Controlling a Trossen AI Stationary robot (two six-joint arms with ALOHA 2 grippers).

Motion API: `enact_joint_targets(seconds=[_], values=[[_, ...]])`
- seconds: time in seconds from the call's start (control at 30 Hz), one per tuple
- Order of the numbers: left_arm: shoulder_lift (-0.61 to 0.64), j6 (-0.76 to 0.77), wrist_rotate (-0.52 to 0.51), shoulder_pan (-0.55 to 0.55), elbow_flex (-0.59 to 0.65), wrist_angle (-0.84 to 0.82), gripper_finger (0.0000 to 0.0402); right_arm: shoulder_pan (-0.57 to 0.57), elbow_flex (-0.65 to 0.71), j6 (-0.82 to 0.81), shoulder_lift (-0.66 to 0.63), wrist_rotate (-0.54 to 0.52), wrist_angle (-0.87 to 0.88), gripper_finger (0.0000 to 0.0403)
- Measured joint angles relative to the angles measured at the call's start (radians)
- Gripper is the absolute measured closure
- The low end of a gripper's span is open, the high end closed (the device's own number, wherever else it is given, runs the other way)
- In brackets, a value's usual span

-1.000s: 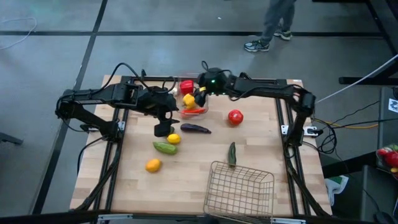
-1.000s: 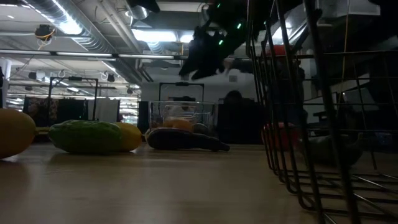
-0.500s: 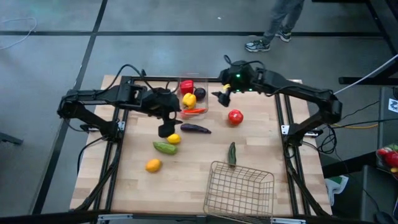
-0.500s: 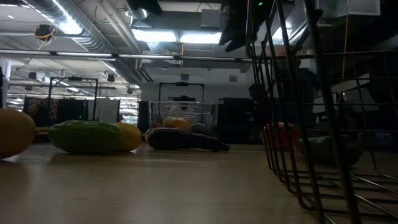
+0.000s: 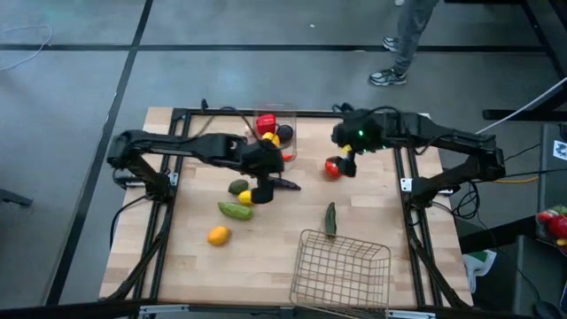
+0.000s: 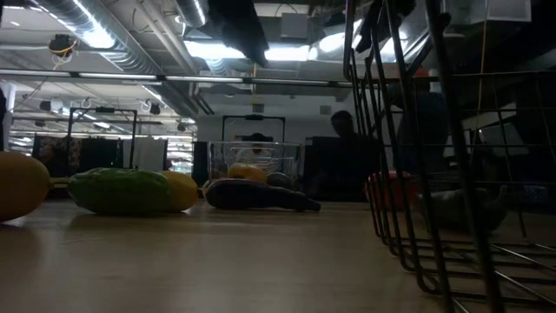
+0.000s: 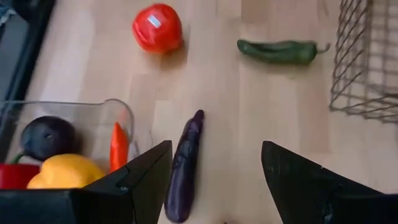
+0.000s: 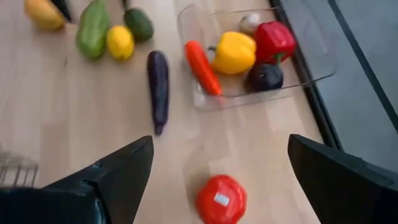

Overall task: Sort produce into baskets
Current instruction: Put the purple eggplant into the transparent bin

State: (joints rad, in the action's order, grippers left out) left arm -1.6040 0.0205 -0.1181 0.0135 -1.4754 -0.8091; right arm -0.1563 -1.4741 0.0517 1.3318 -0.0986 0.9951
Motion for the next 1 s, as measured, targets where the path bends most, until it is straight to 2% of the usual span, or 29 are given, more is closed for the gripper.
enact_joint_targets(seconds=[0.1, 0.33, 0.43, 0.63, 0.8, 1.0], values=[[-0.068, -0.025, 0.0, 0.0, 0.0, 0.021, 0.0157, 0.061, 0.031, -0.014, -0.019, -0.033, 0.028, 0.0036], [-0.223, -0.027, 0.0, 0.0, 0.0, 0.051, 0.0157, 0.134, 0.197, -0.132, -0.112, -0.077, 0.031, 0.0036], [-0.275, -0.028, -0.012, 0.0, 0.0, 0.076, 0.0157, 0.147, 0.263, -0.197, -0.149, -0.077, 0.024, 0.0036], [-0.352, -0.037, -0.106, 0.0, 0.0, 0.119, 0.0157, 0.152, 0.38, -0.29, -0.189, -0.074, 0.001, 0.0036], [-0.405, -0.037, -0.112, -0.001, 0.0, 0.15, 0.0157, 0.152, 0.461, -0.316, -0.19, -0.075, -0.02, 0.0035], [-0.459, -0.034, -0.155, -0.001, 0.0, 0.197, 0.0157, 0.152, 0.555, -0.317, -0.189, -0.075, -0.129, 0.0036]])
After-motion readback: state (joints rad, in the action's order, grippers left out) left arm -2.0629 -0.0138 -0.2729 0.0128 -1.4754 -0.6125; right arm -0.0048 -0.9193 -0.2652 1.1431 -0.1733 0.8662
